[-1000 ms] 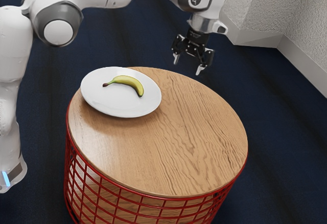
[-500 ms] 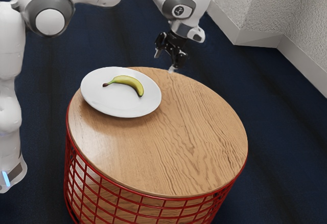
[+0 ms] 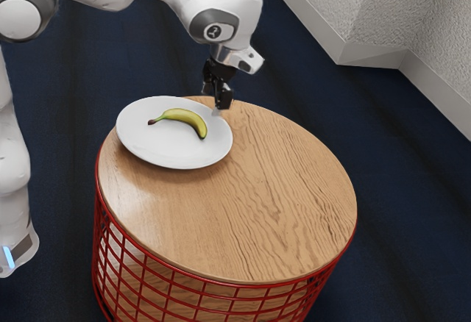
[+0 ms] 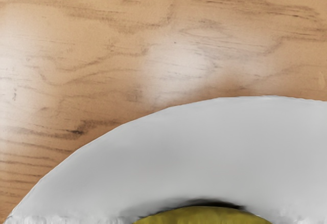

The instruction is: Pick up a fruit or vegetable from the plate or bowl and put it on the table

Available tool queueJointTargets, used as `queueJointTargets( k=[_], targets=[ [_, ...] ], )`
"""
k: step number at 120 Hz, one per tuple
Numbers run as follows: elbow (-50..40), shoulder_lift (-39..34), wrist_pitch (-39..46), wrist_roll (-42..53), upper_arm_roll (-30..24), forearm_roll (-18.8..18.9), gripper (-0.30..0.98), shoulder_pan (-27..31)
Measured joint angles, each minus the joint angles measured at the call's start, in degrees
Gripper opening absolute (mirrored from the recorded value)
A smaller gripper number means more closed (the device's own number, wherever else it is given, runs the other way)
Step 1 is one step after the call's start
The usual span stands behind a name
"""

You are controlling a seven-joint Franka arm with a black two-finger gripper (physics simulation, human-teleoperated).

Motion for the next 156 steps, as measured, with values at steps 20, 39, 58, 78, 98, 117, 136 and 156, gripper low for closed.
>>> queueJointTargets(
  k=[20,39,58,78,98,117,136,156],
  targets=[
    [-2.78,-1.33,1.12,6.79,0.87,0.80,0.69,-0.41],
    [-5.67,-1.37,1.59,13.79,1.74,0.90,0.69,1.01],
    [-6.07,-1.24,1.89,19.20,1.68,0.76,0.69,-0.46],
    [-6.90,-0.92,2.17,23.54,1.70,-0.46,0.67,-2.42],
    [-7.73,-1.05,2.37,26.85,2.99,-0.85,0.65,-1.97],
    [-7.77,-0.96,2.47,29.25,4.98,-0.90,0.59,-1.90],
    [-8.10,-0.02,2.55,31.03,5.12,-1.62,0.60,-1.86],
    [-8.15,0.22,2.69,31.10,5.08,-2.41,0.64,-0.67]
  ],
)
